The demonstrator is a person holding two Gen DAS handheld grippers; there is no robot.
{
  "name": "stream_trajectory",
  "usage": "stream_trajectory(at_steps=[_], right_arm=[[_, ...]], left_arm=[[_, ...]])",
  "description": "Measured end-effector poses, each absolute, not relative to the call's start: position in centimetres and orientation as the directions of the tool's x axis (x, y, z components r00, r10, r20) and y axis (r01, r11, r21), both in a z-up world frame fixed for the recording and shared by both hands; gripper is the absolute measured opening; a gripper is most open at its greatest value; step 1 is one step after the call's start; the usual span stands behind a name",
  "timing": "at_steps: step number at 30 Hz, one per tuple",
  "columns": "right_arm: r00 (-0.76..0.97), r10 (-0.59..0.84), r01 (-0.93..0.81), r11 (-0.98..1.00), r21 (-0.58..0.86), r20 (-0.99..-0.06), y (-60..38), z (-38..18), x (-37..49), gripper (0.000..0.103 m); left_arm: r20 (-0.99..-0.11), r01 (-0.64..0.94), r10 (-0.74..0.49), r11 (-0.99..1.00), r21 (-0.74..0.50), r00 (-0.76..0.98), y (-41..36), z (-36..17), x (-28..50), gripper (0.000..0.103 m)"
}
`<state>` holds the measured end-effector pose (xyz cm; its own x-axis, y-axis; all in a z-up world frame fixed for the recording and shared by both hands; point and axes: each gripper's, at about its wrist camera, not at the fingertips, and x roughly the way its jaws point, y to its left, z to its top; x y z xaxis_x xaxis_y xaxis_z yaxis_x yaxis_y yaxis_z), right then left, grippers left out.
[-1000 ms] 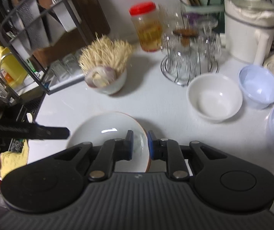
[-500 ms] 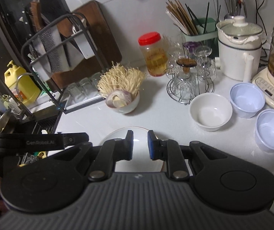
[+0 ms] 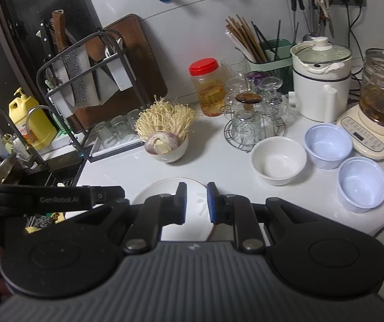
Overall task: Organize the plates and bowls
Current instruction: 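Lower the smaller plate onto the stack and open both grippers, then move both grippers to the rim of the white ceramic bowl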
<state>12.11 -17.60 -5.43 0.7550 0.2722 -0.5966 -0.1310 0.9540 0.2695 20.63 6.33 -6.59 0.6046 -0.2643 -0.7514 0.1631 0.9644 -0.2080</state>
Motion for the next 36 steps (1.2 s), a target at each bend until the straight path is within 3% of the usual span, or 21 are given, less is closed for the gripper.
stream_trajectory(at_steps=[11, 14, 16, 19, 21, 24, 27, 36], right_arm=[[0.780, 0.215, -0.064, 0.962, 0.267, -0.588, -21.2, -5.7, 9.7, 0.020], [0.783, 0.200, -0.035, 0.960, 0.279, -0.589, -22.4, -5.9, 9.5, 0.020], [0.788, 0.192, -0.019, 0.957, 0.289, -0.585, -23.2, -5.9, 9.4, 0.020], [0.787, 0.180, 0.012, 0.952, 0.306, -0.590, -24.2, -6.1, 9.5, 0.021], [0.788, 0.173, 0.033, 0.947, 0.320, -0.591, -24.8, -6.4, 9.7, 0.033], [0.789, 0.171, 0.042, 0.943, 0.329, -0.590, -25.6, -6.9, 10.5, 0.037], [0.776, 0.164, 0.082, 0.931, 0.355, -0.609, -26.8, -7.9, 11.5, 0.037], [0.745, 0.187, 0.137, 0.896, 0.422, -0.641, -30.3, -10.1, 16.3, 0.039]], left_arm=[[-0.765, 0.229, -0.308, 0.950, -0.214, 0.566, 1.7, -7.4, 20.4, 0.043], [-0.769, 0.251, -0.321, 0.944, -0.214, 0.552, 0.4, -7.6, 20.9, 0.048], [-0.771, 0.262, -0.320, 0.943, -0.204, 0.551, -0.4, -7.7, 21.2, 0.057], [-0.785, 0.280, -0.334, 0.936, -0.213, 0.522, -1.3, -8.0, 22.3, 0.059], [-0.787, 0.291, -0.340, 0.933, -0.213, 0.515, -1.8, -8.1, 22.9, 0.062], [-0.795, 0.295, -0.354, 0.927, -0.230, 0.492, -2.8, -8.5, 24.5, 0.063], [-0.782, 0.286, -0.422, 0.903, -0.320, 0.458, -3.2, -8.8, 26.1, 0.062], [-0.772, 0.296, -0.446, 0.892, -0.342, 0.452, -6.6, -9.9, 31.4, 0.062]])
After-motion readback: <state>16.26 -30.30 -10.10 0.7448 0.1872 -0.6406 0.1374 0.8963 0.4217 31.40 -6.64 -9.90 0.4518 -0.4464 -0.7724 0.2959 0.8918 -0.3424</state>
